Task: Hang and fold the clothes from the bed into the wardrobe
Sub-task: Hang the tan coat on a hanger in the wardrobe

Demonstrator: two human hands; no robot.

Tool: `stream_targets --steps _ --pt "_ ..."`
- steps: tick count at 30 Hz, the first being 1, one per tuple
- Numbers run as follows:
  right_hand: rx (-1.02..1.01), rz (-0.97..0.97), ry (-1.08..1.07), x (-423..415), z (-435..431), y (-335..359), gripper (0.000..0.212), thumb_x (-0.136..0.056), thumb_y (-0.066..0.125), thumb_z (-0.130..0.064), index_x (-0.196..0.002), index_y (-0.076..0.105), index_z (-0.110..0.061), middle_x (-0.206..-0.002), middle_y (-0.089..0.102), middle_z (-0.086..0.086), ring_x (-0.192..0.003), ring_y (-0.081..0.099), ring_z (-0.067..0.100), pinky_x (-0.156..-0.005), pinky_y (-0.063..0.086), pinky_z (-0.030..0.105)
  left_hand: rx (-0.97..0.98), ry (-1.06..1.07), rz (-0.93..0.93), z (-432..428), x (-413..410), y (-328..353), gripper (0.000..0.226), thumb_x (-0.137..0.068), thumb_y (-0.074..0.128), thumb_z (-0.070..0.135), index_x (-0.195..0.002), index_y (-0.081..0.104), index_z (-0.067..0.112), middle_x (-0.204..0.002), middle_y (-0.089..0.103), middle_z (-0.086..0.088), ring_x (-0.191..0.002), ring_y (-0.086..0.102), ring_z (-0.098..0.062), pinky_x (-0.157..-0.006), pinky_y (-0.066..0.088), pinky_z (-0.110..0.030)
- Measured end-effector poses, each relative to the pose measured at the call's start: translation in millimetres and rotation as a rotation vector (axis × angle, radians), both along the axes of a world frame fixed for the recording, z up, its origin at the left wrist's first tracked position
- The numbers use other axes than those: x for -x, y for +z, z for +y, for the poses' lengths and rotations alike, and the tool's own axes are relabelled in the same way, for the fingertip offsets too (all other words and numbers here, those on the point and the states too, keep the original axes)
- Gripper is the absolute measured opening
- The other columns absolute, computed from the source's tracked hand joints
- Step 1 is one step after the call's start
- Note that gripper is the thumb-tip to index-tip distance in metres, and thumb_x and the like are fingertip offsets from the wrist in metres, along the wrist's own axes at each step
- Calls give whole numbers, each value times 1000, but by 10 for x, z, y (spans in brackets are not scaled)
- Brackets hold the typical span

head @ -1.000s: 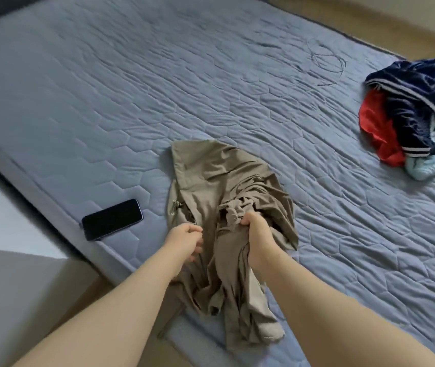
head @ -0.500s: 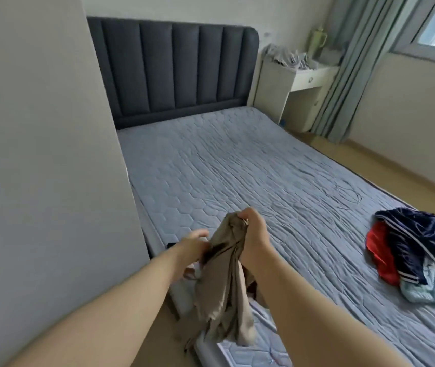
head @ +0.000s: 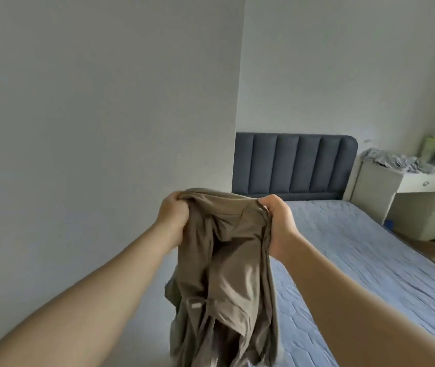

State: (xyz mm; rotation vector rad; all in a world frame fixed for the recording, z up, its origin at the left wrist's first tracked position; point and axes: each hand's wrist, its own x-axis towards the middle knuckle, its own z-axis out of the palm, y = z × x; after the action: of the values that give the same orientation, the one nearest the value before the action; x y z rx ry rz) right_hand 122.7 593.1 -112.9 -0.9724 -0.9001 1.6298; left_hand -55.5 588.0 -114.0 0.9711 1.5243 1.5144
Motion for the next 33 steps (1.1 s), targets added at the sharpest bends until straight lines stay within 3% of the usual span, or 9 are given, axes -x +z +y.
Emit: stream_targets --steps 4,7,11,15,18,21,25,29,33 --pt "-34 -132 338 443 -293 21 40 -83 52 -30 -54 73 -12 -57 67 5 -47 63 17 -51 48 21 -94 249 -266 -505 338 494 28 -97 37 10 -81 59 15 -75 57 -3 -64 52 -15 -60 45 -26" --pt "-127 -160 537 798 -495 74 29 -85 58 -35 -84 73 -11 -70 72 7 -59 68 17 -50 52 20 -156 344 -342 -932 634 749 27 -98 40 13 -76 55 15 -72 56 -2 -61 53 -15 -54 45 -26" --pt "-420 -418 785 1298 -785 178 38 -77 73 -25 -112 59 -21 -109 67 3 -99 65 18 -88 53 34 -204 495 -303 -1549 1051 1078 26 -98 43 18 -75 53 14 -70 56 -5 -60 53 -17 -53 46 -26" --pt "-621 -735 839 1858 -1148 248 16 -84 67 -14 -72 58 -21 -69 59 -4 -58 55 5 -46 43 10 -231 674 -250 -2193 1548 1317 25 -95 45 15 -71 52 13 -69 54 -4 -58 51 -18 -60 48 -27" --pt "-672 -749 725 2292 -1297 276 17 -89 57 -11 -72 58 -8 -61 45 -1 -52 41 10 -45 33 16 -255 769 -261 -2618 1851 1437 25 -94 46 13 -70 53 12 -70 54 -4 -60 51 -18 -67 48 -30" --pt "-641 -671 655 2761 -1550 350 15 -92 46 -11 -88 59 -5 -67 48 9 -59 44 20 -56 35 26 -292 847 -204 -3015 2117 1548 28 -93 41 9 -69 54 12 -70 55 -4 -60 51 -18 -59 46 -26" --pt "-452 -282 620 3267 -1951 633 26 -97 39 -13 -104 59 3 -85 60 18 -79 59 30 -75 51 39 -93 877 246 -3426 2488 1562 26 -94 35 9 -98 61 9 -98 59 -10 -91 55 -25 -86 46 -34" --pt "-376 -10 711 3526 -2288 967 25 -98 38 -12 -81 56 -10 -79 56 8 -73 54 21 -66 47 30 169 860 579 -3852 2819 1297 23 -91 37 2 -83 58 6 -87 56 -12 -82 49 -22 -69 39 -25" --pt "-395 88 737 3758 -2568 1180 29 -98 37 -11 -74 51 -14 -75 52 4 -67 50 15 -60 43 25 397 510 742 -4212 2961 1051 23 -87 46 1 -81 63 15 -85 58 1 -83 51 -15 -65 38 -18"
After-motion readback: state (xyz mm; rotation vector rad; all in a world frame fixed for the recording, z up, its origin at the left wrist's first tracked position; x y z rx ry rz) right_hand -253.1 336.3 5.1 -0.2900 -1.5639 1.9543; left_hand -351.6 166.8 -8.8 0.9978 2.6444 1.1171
